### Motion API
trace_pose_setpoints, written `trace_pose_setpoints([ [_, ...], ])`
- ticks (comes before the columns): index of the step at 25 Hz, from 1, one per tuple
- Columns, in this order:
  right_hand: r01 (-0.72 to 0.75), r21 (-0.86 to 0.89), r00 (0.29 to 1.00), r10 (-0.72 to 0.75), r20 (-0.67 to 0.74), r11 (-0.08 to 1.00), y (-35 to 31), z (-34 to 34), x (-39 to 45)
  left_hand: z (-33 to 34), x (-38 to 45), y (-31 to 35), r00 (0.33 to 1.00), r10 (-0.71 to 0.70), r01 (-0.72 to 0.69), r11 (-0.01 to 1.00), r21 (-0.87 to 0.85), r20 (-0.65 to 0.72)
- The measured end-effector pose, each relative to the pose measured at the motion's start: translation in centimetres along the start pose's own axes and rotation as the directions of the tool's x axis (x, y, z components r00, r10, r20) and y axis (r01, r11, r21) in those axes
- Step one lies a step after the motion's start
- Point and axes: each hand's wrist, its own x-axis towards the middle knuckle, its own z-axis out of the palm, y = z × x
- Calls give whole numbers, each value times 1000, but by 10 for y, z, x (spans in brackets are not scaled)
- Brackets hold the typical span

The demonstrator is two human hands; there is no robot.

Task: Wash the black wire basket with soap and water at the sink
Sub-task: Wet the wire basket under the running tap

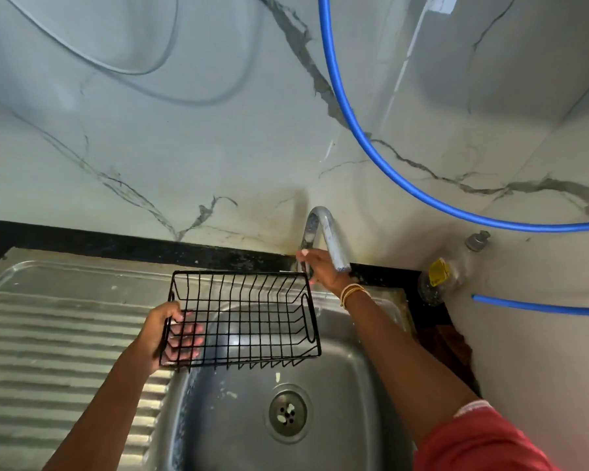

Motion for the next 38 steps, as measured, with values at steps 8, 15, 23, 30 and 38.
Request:
trace_pose_setpoints([
  [8,32,-119,982,-9,187,992,-9,8,8,6,7,-9,999,-37,38,997,61,-22],
  [15,40,-264,972,24,235,964,-18,13,-9,21,0,-17,998,-65,61,986,152,20],
  [23,-97,418,994,70,78,903,9,-1,-45,25,-19,-26,998,-60,63,984,168,-22],
  [30,-250,-305,907,111,-407,919,87,-8,-113,53,-60,-38,991,-136,137,985,101,-18],
  [38,-264,-115,872,186,-453,957,115,-13,-213,94,-83,-83,918,-395,397,906,-148,42],
])
